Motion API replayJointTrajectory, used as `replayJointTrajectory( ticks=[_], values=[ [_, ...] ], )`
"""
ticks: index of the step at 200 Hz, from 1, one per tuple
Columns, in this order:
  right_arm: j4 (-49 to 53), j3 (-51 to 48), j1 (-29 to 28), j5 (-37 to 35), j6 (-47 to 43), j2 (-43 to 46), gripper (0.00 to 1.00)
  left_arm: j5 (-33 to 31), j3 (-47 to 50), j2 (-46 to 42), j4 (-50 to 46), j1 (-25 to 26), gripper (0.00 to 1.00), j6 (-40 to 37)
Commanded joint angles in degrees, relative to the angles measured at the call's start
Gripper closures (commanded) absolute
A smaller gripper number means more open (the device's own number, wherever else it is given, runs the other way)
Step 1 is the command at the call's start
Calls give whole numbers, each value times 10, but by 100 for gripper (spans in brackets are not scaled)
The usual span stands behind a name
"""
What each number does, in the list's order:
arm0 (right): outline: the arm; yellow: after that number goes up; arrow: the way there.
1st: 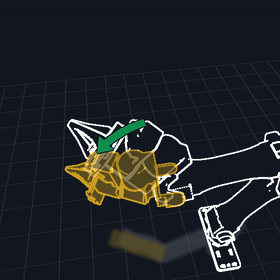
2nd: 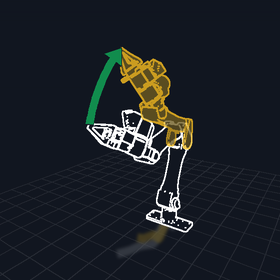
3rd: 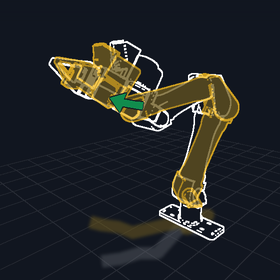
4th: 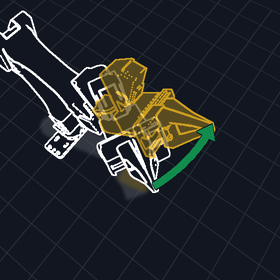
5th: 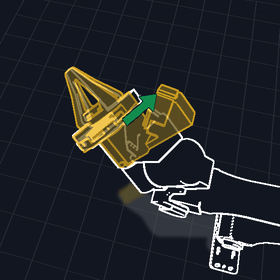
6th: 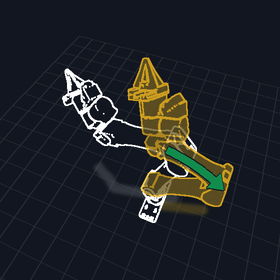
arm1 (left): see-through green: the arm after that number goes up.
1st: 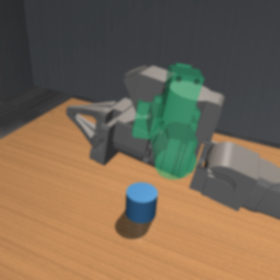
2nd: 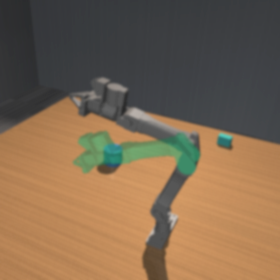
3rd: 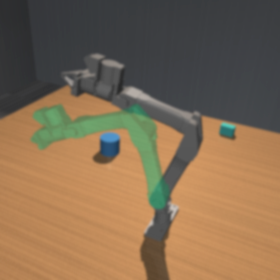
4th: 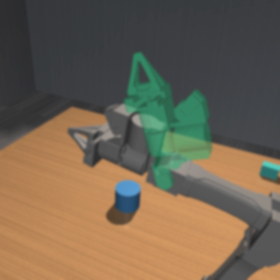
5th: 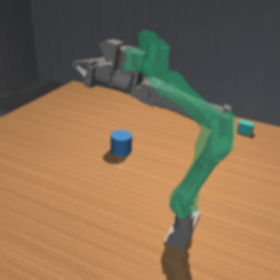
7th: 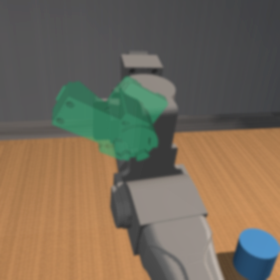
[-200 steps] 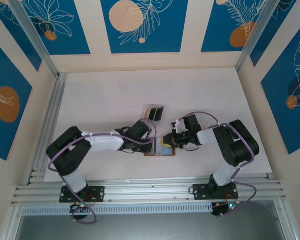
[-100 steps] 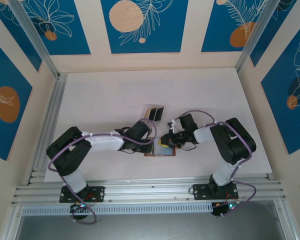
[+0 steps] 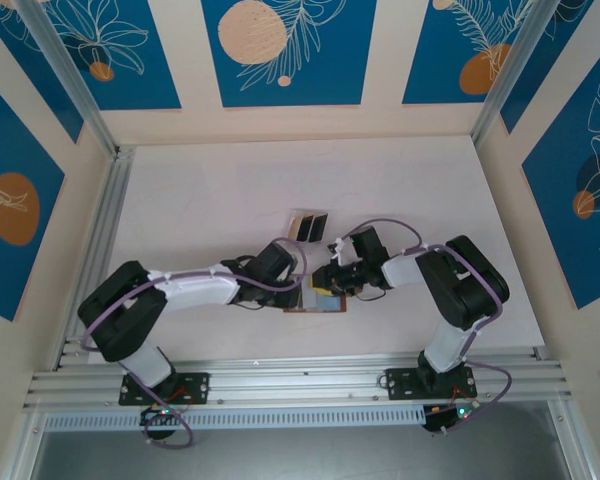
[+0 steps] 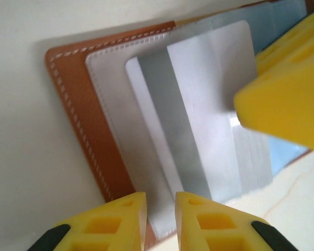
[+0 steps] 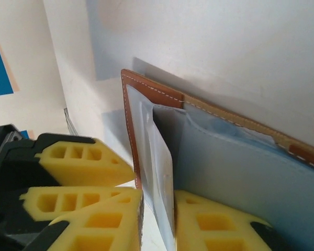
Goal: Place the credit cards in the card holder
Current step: Insert the credit card into the card slot.
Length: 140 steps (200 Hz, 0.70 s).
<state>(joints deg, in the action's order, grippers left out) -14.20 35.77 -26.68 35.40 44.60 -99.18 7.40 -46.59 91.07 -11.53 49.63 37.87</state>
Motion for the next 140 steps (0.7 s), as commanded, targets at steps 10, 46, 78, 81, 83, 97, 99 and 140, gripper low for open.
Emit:
replayJointTrajectory(
  ticks=[10, 46, 78, 81, 83, 97, 99, 140],
  values=[
    [113, 32, -9, -10, -29, 10, 68, 13, 19, -82, -28, -20, 76, 18],
    [259, 99, -24, -48, -87, 22, 60, 19, 18, -80, -37, -37, 77, 6],
    [358, 141, -45, -109, -123, 48, 59, 26, 3, -45, -26, -40, 81, -10],
    [362, 144, -47, -112, -125, 50, 58, 26, 1, -41, -25, -40, 81, -12],
    [365, 146, -48, -112, -126, 51, 57, 27, 0, -38, -24, -39, 81, -12],
    [382, 159, -51, -115, -131, 50, 57, 30, -4, -16, -19, -41, 84, -17],
    [385, 160, -51, -116, -131, 50, 57, 30, -3, -14, -18, -41, 84, -17],
    [445, 189, -53, -168, -148, 60, 56, 28, 14, 15, 4, -41, 89, -16]
  ],
)
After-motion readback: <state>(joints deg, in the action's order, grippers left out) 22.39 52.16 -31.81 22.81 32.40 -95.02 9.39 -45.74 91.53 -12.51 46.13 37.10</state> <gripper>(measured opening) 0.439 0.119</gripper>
